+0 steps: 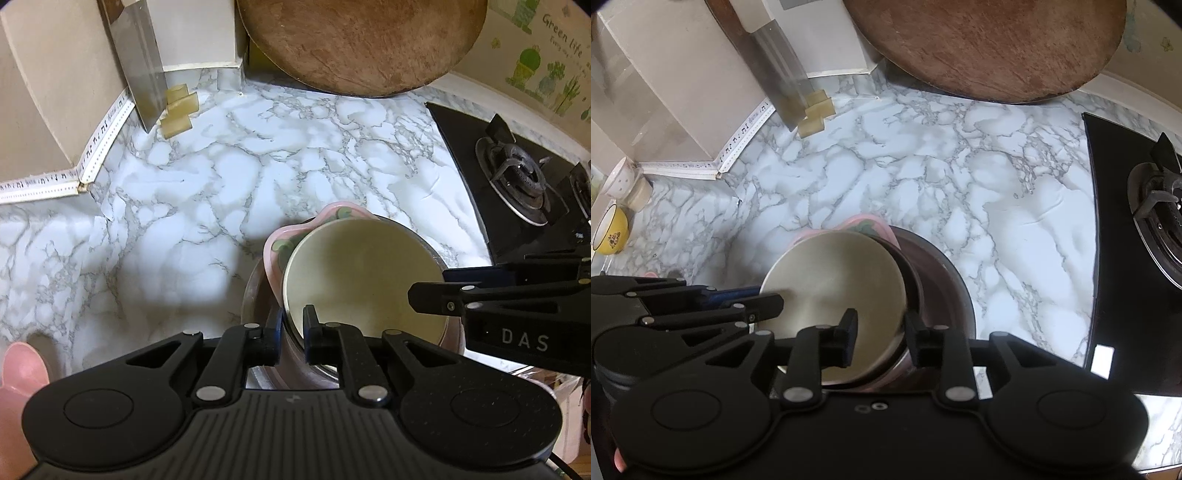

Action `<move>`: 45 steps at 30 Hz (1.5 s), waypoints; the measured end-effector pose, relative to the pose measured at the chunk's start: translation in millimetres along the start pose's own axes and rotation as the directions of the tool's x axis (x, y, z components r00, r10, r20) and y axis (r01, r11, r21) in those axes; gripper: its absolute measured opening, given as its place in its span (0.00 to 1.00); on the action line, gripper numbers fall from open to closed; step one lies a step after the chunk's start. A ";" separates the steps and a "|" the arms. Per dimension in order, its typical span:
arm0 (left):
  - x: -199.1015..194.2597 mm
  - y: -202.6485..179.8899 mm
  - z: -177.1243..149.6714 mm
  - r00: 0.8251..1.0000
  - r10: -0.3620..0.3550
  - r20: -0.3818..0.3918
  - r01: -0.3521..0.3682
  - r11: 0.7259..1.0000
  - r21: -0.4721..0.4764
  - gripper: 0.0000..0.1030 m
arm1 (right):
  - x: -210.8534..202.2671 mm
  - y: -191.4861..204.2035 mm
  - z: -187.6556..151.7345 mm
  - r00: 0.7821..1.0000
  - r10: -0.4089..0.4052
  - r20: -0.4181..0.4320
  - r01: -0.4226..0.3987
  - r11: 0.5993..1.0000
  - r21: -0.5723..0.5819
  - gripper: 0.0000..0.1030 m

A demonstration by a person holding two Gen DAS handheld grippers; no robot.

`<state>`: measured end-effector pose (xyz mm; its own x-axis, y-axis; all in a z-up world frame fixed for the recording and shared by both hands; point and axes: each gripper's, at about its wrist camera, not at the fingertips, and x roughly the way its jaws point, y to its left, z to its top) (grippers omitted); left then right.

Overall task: Organize plates and bowls
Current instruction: 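Lower the cream bowl into the pink pot and open both tools, then close both tools on the steel bowl rim beneath the stacked pot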

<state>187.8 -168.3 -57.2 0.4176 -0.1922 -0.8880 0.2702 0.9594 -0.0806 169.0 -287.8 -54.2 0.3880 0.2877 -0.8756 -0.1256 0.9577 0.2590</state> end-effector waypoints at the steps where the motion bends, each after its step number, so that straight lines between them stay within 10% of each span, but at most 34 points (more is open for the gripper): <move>1: -1.1 1.2 -0.6 1.000 -0.008 0.001 0.008 1.000 -0.003 0.12 | -1.4 0.2 -0.1 1.000 0.003 0.003 -0.003 1.000 -0.001 0.31; 9: -15.2 9.8 -7.5 0.998 -0.047 0.045 0.048 0.999 -0.019 0.51 | -21.1 -0.7 -2.2 0.999 0.019 0.050 -0.019 1.000 -0.012 0.44; 29: -59.9 29.0 -39.8 0.976 -0.064 0.210 0.072 0.997 -0.033 0.74 | -52.9 2.0 -26.1 0.987 0.058 0.151 -0.043 0.994 -0.097 0.96; 45: -18.0 63.3 -75.9 0.985 -0.069 0.159 0.096 0.981 -0.170 0.74 | -7.3 -64.7 -18.0 0.996 -0.030 0.082 0.036 0.997 -0.063 0.90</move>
<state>131.5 -88.4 -80.6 0.5310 -0.2881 -0.7969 0.1578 0.9576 -0.2411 157.9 -352.0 -72.0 0.4653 0.2582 -0.8466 -0.1689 0.9648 0.2015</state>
